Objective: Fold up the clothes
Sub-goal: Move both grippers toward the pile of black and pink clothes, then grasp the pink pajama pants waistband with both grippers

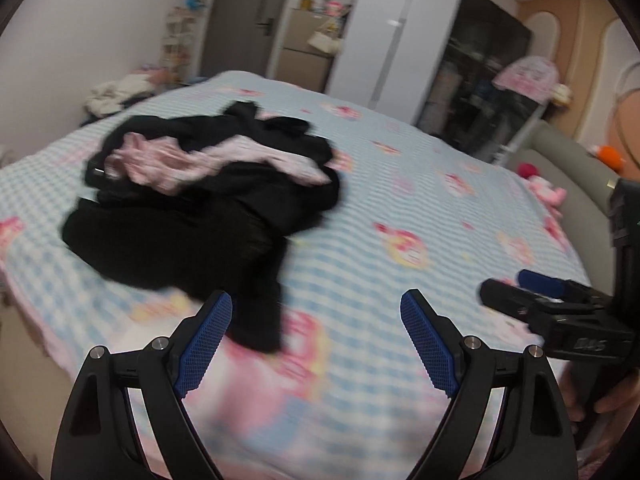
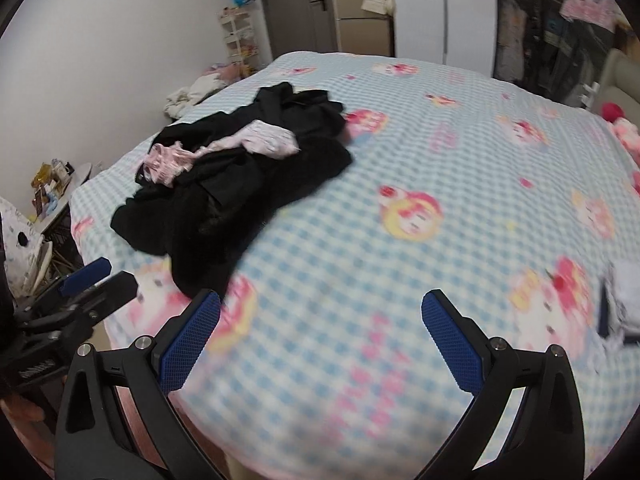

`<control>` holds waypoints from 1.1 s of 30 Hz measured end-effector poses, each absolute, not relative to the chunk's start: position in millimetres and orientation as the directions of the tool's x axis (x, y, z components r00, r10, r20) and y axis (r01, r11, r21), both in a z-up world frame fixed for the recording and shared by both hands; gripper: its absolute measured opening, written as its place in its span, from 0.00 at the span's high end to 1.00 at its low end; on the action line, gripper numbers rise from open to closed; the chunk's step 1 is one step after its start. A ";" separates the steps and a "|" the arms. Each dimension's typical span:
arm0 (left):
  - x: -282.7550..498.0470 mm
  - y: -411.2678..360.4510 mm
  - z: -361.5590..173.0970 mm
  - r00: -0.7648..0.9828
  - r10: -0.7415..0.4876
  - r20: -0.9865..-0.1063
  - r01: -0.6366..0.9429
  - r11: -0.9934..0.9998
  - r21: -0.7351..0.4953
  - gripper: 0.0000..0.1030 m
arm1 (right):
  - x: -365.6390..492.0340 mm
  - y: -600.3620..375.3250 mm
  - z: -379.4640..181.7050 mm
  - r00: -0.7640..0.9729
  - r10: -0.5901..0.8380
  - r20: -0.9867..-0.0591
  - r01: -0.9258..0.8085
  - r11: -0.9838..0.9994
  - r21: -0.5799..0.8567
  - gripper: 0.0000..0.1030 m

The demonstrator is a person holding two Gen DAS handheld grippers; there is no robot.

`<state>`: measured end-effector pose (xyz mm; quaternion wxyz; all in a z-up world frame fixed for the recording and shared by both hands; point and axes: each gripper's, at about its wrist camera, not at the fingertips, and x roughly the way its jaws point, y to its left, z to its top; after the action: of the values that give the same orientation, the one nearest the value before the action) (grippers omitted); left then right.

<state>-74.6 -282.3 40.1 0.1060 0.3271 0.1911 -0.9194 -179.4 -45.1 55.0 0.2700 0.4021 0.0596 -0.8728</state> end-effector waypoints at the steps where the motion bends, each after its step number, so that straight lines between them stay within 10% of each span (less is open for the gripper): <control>1: -78.3 -297.4 38.2 -0.759 -0.091 -0.645 0.343 -0.897 -0.277 0.14 | -185.4 -62.1 56.4 -0.531 -0.429 -0.731 0.531 -0.841 0.108 0.01; 22: -183.2 -551.7 -47.8 -0.704 -0.062 -0.707 0.532 -0.706 -0.467 0.34 | -334.8 -380.1 -24.9 -0.302 -0.466 -0.831 0.658 -0.733 0.172 0.33; 25: -197.4 -560.1 -60.6 -0.713 0.011 -0.701 0.490 -0.707 -0.510 0.45 | -351.7 -387.4 -36.4 -0.242 -0.478 -0.844 0.645 -0.729 0.228 0.33; 29: -197.6 -552.1 -67.6 -0.718 0.005 -0.696 0.469 -0.736 -0.489 0.83 | -358.8 -391.5 -28.3 -0.230 -0.510 -0.829 0.652 -0.713 0.258 0.26; 33: -184.2 -542.9 -68.4 -0.720 -0.044 -0.693 0.503 -0.722 -0.476 0.90 | -350.0 -412.2 -34.8 -0.174 -0.453 -0.875 0.723 -0.662 0.199 0.22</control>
<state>-184.2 -542.9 -68.4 0.1583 0.3393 0.3376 -0.8636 -350.0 -412.2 -34.8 0.3895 0.5113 0.1321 -0.7546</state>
